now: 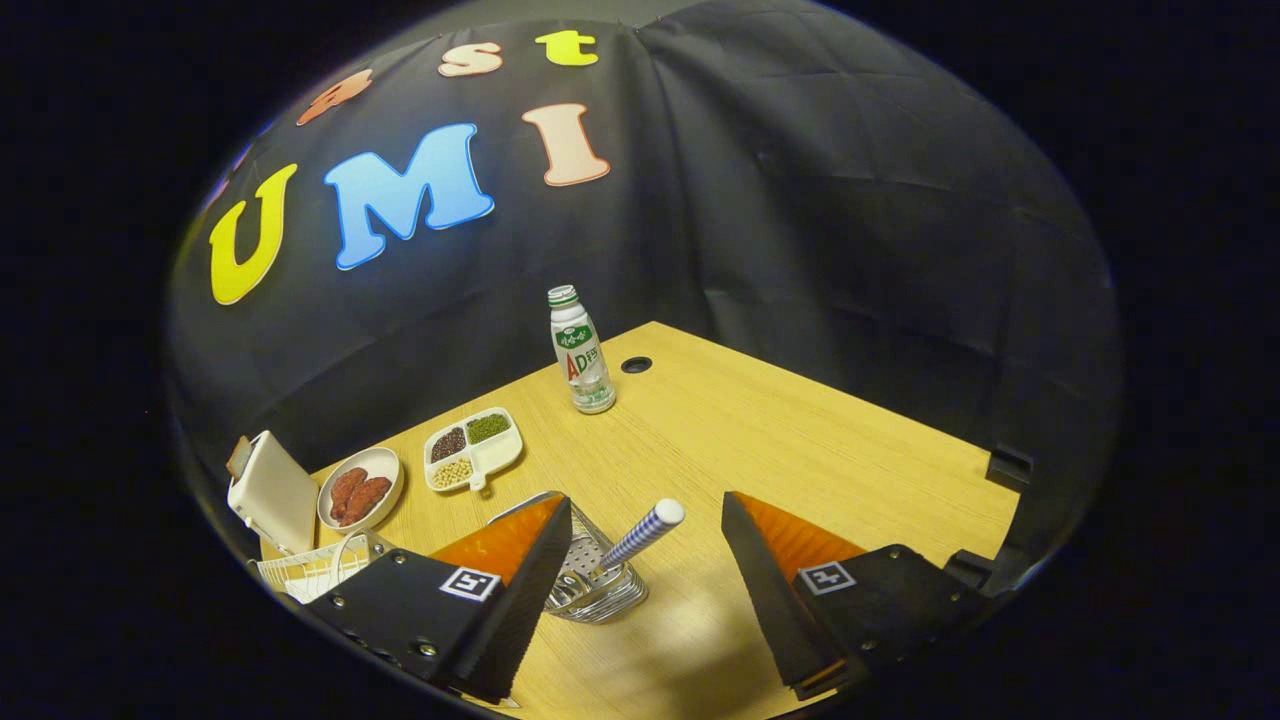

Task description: Take the plate from the dish rack, then take the spoon from the basket and place it into the plate.

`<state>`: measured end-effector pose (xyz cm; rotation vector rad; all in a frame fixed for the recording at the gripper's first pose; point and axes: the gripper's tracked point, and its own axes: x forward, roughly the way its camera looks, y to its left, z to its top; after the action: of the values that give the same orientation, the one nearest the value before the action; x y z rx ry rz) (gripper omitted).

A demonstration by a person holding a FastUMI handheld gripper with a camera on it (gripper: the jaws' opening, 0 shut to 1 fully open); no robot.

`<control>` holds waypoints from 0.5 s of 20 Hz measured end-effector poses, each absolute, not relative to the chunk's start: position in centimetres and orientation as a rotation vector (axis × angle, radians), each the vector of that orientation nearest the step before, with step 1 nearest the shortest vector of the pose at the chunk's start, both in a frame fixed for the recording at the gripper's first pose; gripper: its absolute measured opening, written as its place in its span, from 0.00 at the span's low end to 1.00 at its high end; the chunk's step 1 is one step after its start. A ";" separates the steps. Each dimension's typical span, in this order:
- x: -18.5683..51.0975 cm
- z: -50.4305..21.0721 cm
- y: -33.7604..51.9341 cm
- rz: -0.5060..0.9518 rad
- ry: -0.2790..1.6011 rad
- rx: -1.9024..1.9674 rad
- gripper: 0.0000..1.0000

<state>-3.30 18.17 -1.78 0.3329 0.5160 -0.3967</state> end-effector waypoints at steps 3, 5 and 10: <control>-2.1 -3.6 18.4 -0.364 0.543 0.361 0.66; -1.3 -3.8 18.7 -0.340 0.534 0.377 0.53; 0.4 -2.0 20.5 -0.250 0.480 0.422 0.18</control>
<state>0.35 20.53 -2.01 0.4221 0.4805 -0.2495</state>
